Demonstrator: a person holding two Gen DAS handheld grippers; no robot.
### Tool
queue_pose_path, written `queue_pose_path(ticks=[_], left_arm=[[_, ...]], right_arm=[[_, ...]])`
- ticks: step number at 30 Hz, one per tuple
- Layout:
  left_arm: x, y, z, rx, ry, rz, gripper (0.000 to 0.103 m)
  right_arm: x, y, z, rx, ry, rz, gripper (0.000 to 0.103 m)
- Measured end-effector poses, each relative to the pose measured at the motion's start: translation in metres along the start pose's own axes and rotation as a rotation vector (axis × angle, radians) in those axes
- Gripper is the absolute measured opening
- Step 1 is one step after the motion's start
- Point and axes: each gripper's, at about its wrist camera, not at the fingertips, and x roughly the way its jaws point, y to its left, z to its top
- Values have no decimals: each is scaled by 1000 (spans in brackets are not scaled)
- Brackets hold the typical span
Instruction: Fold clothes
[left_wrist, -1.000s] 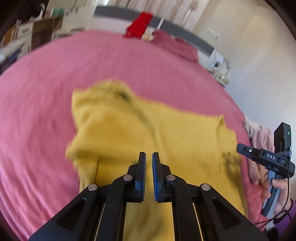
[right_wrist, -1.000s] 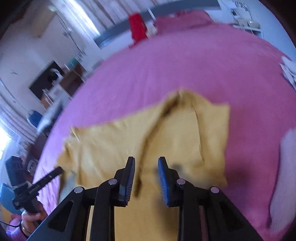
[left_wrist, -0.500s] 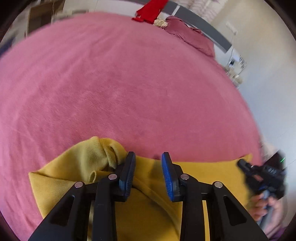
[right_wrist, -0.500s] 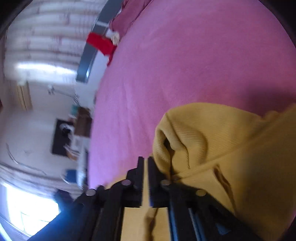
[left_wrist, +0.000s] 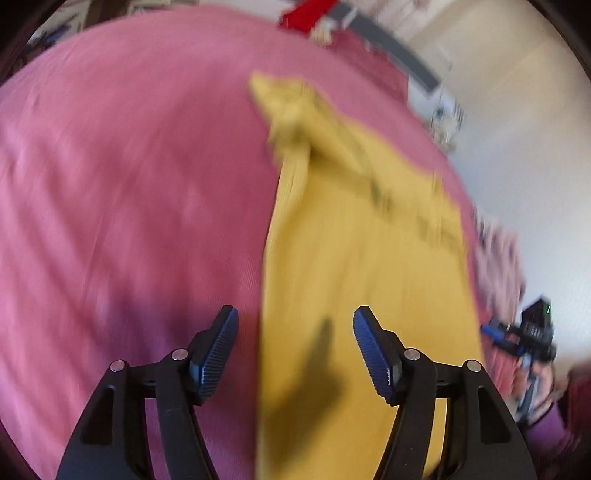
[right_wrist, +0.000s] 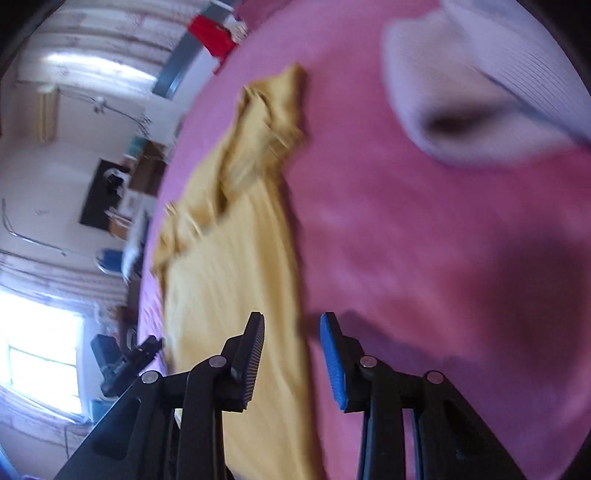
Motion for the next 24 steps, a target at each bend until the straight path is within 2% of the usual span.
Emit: queue_pose_path(ticks=[3,4,7,10,15,20,24], left_arm=[[-17,1,-30,38,-9,-33,71],[-18,2,-36,36,3,-50,75],[-18,3,-40,20,37,-95,79],[-21,4,-48,7,80,-154,82],[-23,-3,-64,30,125,-158,82],[-25,-11,-79,52,170,-162,82],[-20,-39,-88,205,207,-31,82]], right_arm=[[-17,-27,-42,48,63,-3,33],[-21,-36,-51,83,79,29,33],[-19,-61,-69,187,76,150,32],[-19,-66,-79,209,75,210,32],[-13,-56,-70,100,169,215,34],[-7,-34,-84,-34,164,144,35],[15,9,-83,-161,141,85,39]])
